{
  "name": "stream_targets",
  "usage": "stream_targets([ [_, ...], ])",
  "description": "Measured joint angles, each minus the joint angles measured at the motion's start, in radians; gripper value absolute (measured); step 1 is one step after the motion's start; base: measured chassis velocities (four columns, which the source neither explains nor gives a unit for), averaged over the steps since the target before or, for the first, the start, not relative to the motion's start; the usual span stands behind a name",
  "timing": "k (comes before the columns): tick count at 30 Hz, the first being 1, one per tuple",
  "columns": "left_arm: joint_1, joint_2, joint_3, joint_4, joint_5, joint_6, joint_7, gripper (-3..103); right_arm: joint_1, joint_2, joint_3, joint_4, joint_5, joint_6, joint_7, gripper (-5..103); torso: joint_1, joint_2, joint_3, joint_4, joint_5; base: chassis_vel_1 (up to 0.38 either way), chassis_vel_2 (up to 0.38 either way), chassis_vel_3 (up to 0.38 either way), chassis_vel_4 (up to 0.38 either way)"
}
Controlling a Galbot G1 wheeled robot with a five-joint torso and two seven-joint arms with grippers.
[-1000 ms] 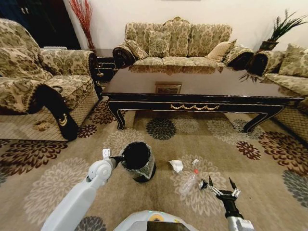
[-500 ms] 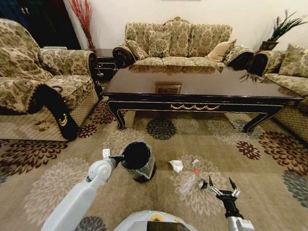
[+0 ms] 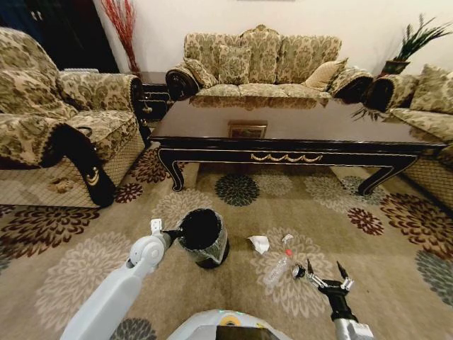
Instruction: Move to the front of the table and pick up the trash from the floor, then place it into the trash bin.
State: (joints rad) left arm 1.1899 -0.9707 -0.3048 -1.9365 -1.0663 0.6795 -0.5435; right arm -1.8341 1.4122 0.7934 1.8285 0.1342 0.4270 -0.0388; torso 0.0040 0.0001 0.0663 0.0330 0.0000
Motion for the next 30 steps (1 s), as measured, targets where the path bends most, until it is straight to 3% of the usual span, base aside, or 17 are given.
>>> stream_targets([
  [3, 0.013, 0.002, -0.012, -0.010, 0.011, -0.009, 0.007, 1, 0.020, -0.011, -0.011, 0.054, -0.029, -0.043, 0.074, 100, 0.000, 0.000, 0.000, -0.0005, 0.0000, 0.000, 0.000, 0.000, 0.000],
  [4, 0.060, 0.008, -0.058, -0.049, 0.049, -0.050, 0.037, 6, 0.025, -0.013, -0.014, 0.087, -0.035, -0.063, 0.110, 100, 0.000, 0.000, 0.000, 0.0007, -0.0006, 0.000, 0.000, 0.000, 0.000],
  [6, 0.082, 0.012, -0.077, -0.065, 0.066, -0.067, 0.050, 11, 0.022, -0.008, -0.013, 0.094, -0.025, -0.061, 0.114, 100, 0.000, 0.000, 0.000, 0.0002, 0.0001, 0.000, 0.000, 0.000, 0.000],
  [7, 0.142, 0.021, -0.135, -0.110, 0.117, -0.117, 0.083, 17, 0.028, 0.002, -0.010, 0.071, -0.007, -0.043, 0.112, 100, 0.000, 0.000, 0.000, 0.0005, -0.0004, 0.000, 0.000, 0.000, 0.000],
  [9, 0.160, 0.024, -0.152, -0.124, 0.132, -0.132, 0.094, 22, 0.033, 0.004, -0.010, 0.049, -0.006, -0.032, 0.109, 100, 0.000, 0.000, 0.000, 0.0003, -0.0006, 0.000, 0.000, 0.000, 0.000],
  [11, 0.262, 0.040, -0.246, -0.202, 0.217, -0.217, 0.154, 33, 0.037, 0.020, -0.007, -0.050, -0.006, 0.046, 0.089, 100, 0.000, 0.000, 0.000, 0.0005, 0.0011, 0.000, 0.000, 0.000, 0.000],
  [13, 0.290, 0.044, -0.273, -0.223, 0.242, -0.241, 0.170, 33, 0.030, 0.022, -0.005, -0.062, -0.004, 0.059, 0.084, 100, 0.000, 0.000, 0.000, 0.0002, 0.0004, 0.000, 0.000, 0.000, 0.000],
  [15, 0.357, 0.054, -0.335, -0.273, 0.297, -0.296, 0.209, 49, 0.011, 0.025, 0.002, -0.078, 0.004, 0.080, 0.077, 100, 0.000, 0.000, 0.000, 0.0002, 0.0005, 0.000, 0.000, 0.000, 0.000],
  [16, 0.362, 0.055, -0.340, -0.277, 0.302, -0.301, 0.213, 49, 0.010, 0.024, 0.005, -0.078, 0.006, 0.083, 0.077, 100, 0.000, 0.000, 0.000, 0.0002, 0.0003, 0.000, 0.000, 0.000, 0.000],
  [17, 0.362, 0.055, -0.340, -0.277, 0.302, -0.301, 0.213, 49, 0.010, 0.024, 0.005, -0.078, 0.006, 0.083, 0.077, 100, 0.000, 0.000, 0.000, 0.0002, 0.0003, 0.000, 0.000, 0.000, 0.000],
  [23, 0.374, 0.054, -0.347, -0.276, 0.313, -0.316, 0.221, 76, 0.011, 0.019, 0.011, -0.027, 0.018, 0.071, 0.076, 100, 0.000, 0.000, 0.000, -0.0001, -0.0002, 0.000, 0.000, 0.000, 0.000],
  [24, 0.374, 0.054, -0.347, -0.276, 0.313, -0.316, 0.221, 76, 0.011, 0.019, 0.011, -0.027, 0.018, 0.071, 0.076, 100, 0.000, 0.000, 0.000, -0.0001, -0.0002, 0.000, 0.000, 0.000, 0.000],
  [26, 0.392, 0.039, -0.347, -0.231, 0.332, -0.352, 0.233, 81, 0.017, 0.015, 0.010, -0.019, 0.017, 0.052, 0.077, 100, 0.000, 0.000, 0.000, -0.0001, 0.0007, 0.000, 0.000, 0.000, 0.000],
  [28, 0.433, 0.002, -0.340, -0.117, 0.373, -0.431, 0.258, 92, 0.025, 0.000, 0.003, -0.012, 0.018, -0.018, 0.088, 100, 0.000, 0.000, 0.000, 0.0001, -0.0004, 0.000, 0.000, 0.000, 0.000],
  [30, 0.442, -0.006, -0.335, -0.090, 0.375, -0.441, 0.268, 97, 0.028, -0.005, 0.001, -0.012, 0.019, -0.037, 0.090, 100, 0.000, 0.000, 0.000, 0.0011, -0.0003, 0.000, 0.000, 0.000, 0.000],
])
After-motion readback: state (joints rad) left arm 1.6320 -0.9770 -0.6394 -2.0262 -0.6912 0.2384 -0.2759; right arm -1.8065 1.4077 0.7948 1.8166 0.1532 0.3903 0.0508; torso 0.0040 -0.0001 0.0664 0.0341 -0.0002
